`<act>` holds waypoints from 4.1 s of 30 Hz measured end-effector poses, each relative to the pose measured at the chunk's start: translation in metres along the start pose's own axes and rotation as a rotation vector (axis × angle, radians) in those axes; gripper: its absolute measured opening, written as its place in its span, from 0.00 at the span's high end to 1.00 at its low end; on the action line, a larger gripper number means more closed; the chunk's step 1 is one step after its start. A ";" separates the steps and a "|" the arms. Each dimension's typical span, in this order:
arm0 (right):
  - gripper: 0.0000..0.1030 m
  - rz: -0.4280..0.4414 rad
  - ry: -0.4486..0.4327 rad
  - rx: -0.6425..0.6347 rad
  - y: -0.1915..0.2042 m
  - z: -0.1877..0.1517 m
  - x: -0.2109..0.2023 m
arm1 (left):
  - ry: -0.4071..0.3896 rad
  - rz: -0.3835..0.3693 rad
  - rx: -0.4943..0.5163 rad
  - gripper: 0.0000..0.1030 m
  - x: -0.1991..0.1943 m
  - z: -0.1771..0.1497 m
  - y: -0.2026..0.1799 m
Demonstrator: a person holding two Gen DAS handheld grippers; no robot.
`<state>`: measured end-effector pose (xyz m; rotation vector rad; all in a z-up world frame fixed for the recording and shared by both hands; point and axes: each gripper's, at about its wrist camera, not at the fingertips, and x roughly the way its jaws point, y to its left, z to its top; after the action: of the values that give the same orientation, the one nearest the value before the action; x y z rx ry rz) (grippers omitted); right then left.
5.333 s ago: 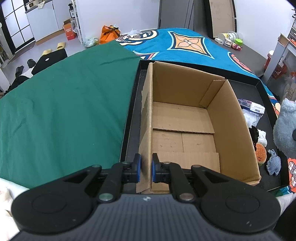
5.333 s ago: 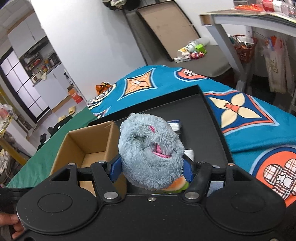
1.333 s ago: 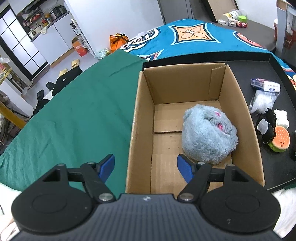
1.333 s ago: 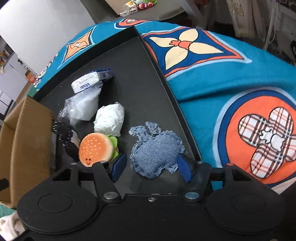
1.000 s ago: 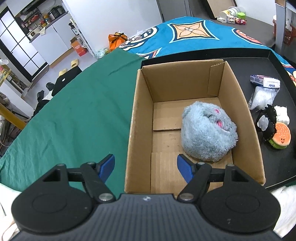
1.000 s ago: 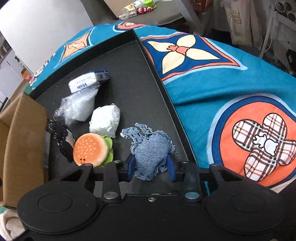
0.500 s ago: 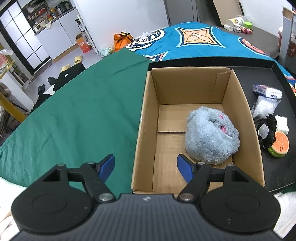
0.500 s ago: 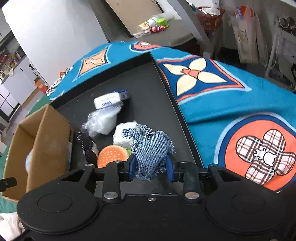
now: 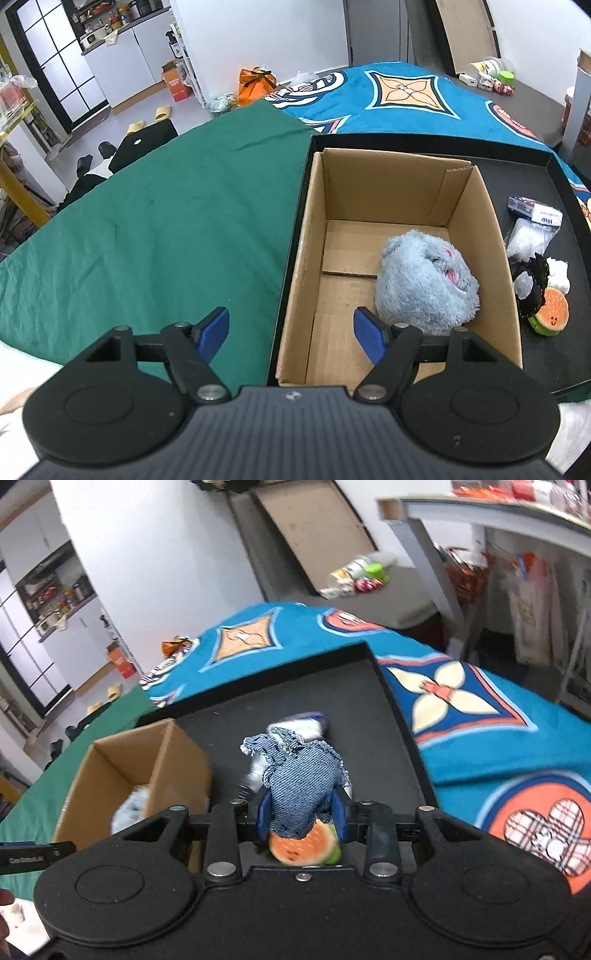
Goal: Organize soft objects
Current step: 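Carry the denim plush with the right tool and drop it into the box, then move the right tool to the burger plush, grasp and lift it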
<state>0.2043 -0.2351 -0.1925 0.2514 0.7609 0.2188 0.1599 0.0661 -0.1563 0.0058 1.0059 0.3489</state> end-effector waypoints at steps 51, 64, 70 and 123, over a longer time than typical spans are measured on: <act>0.58 0.212 0.044 -0.342 0.180 0.033 0.021 | 0.039 -0.125 -0.185 0.80 0.024 0.001 0.032; 0.36 0.211 0.112 -0.387 0.177 0.028 0.027 | 0.061 -0.122 -0.186 0.81 0.028 0.003 0.030; 0.27 0.206 0.119 -0.369 0.158 0.027 0.019 | 0.070 -0.111 -0.193 0.78 0.029 0.006 0.028; 0.37 0.190 0.221 0.012 -0.038 -0.020 0.064 | 0.057 0.101 0.100 0.38 0.020 0.009 -0.042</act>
<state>0.2397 -0.2503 -0.2599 0.3142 0.9584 0.4269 0.1891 0.0341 -0.1747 0.1382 1.0807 0.3928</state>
